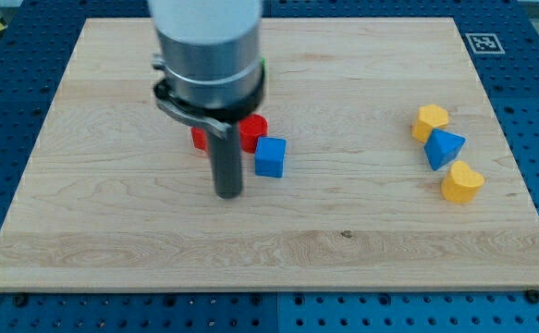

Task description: Place the red circle in between the red star and the yellow hexagon

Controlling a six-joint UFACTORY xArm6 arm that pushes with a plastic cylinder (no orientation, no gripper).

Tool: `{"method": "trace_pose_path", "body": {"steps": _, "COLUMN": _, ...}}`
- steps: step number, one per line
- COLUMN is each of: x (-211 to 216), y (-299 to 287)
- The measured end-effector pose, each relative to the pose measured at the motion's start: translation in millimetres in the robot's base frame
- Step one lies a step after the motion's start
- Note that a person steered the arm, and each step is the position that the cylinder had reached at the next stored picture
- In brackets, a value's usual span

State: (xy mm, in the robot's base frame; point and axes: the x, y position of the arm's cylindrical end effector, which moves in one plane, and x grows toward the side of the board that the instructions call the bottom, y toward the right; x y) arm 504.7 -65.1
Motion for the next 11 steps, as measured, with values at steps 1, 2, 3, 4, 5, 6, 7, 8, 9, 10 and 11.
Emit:
{"method": "trace_pose_path", "body": {"steps": 1, "x": -39.0, "y": -16.9}}
{"method": "trace_pose_path", "body": {"steps": 2, "x": -39.0, "y": -16.9}}
{"method": "trace_pose_path", "body": {"steps": 3, "x": -42.8, "y": -17.4}}
{"method": "trace_pose_path", "body": {"steps": 4, "x": -62.2, "y": 27.8}}
{"method": "trace_pose_path", "body": {"steps": 5, "x": -64.9, "y": 82.1}}
{"method": "trace_pose_path", "body": {"steps": 6, "x": -64.9, "y": 108.2}}
{"method": "trace_pose_path", "body": {"steps": 7, "x": -64.9, "y": 117.7}}
{"method": "trace_pose_path", "body": {"steps": 8, "x": -59.7, "y": 136.9}}
{"method": "trace_pose_path", "body": {"steps": 9, "x": -57.0, "y": 155.2}}
{"method": "trace_pose_path", "body": {"steps": 10, "x": -57.0, "y": 160.9}}
{"method": "trace_pose_path", "body": {"steps": 11, "x": -57.0, "y": 153.8}}
